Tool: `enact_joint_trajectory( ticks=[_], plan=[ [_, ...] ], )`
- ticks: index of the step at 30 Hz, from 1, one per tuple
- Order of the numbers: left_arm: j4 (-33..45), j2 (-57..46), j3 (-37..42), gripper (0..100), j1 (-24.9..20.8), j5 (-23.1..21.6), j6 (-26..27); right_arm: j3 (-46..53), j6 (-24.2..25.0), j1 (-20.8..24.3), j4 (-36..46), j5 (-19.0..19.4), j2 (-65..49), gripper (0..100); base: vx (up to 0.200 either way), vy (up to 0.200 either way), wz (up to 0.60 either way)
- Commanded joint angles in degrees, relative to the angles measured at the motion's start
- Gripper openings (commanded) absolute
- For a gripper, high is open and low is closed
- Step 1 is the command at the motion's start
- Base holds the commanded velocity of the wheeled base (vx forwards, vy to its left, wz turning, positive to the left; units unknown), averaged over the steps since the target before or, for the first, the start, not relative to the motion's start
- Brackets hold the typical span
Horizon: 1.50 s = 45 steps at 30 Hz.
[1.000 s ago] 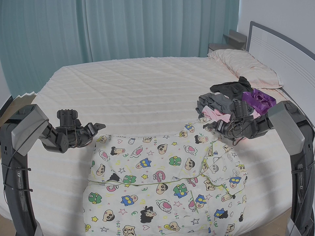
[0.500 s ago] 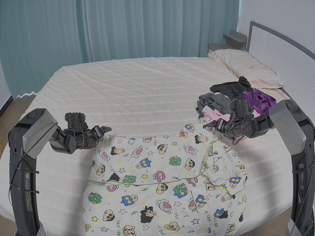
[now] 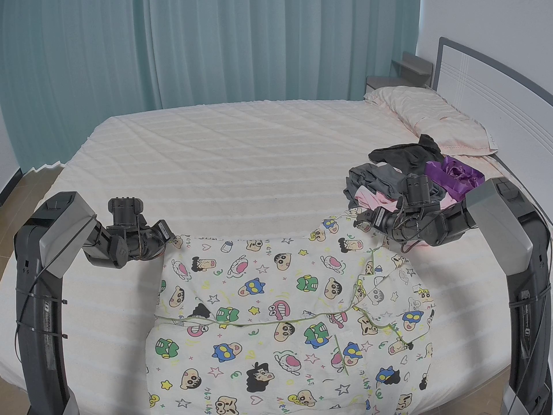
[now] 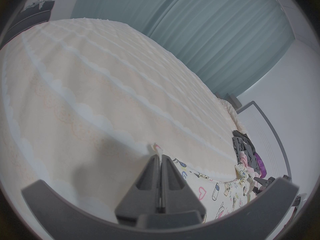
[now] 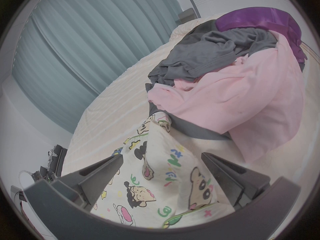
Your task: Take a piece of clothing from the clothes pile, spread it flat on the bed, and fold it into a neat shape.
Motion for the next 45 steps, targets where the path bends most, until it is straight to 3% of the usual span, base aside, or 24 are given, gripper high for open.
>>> enact_joint_trajectory(
  ticks=[1, 8, 9, 20, 26, 44, 45],
  plan=[
    [0.0, -0.4, -0.1, 0, 0.6, 0.0, 0.0, -0.8, 0.0, 0.5, 0.1, 0.1, 1.0, 100, 0.0, 0.0, 0.0],
    [0.0, -0.5, -0.1, 0, 1.1, 0.2, 0.1, -1.1, 0.0, 0.8, 0.4, 0.1, 2.6, 100, 0.0, 0.0, 0.0],
    [0.0, -0.5, -0.1, 0, 1.1, 0.2, 0.1, -1.1, 0.0, 0.8, 0.3, 0.1, 2.7, 0, 0.0, 0.0, 0.0],
    [0.0, -0.6, -0.2, 0, 1.5, 0.2, 0.1, -4.9, 0.8, 0.2, -0.6, -0.9, 3.6, 0, 0.0, 0.0, 0.0],
    [-0.2, -1.0, -0.1, 0, 2.0, 1.4, 0.1, -4.7, 0.8, 0.0, -6.3, -3.4, 4.6, 0, 0.0, 0.0, 0.0],
    [-0.1, -1.2, -0.2, 0, 2.4, 2.4, 0.1, -5.5, 0.7, -0.5, -7.2, -5.3, 6.0, 0, 0.0, 0.0, 0.0],
    [0.0, -1.2, -0.2, 100, 2.4, 2.4, 0.1, -5.5, 0.7, -0.5, -7.2, -5.4, 6.0, 0, 0.0, 0.0, 0.0]
  ],
)
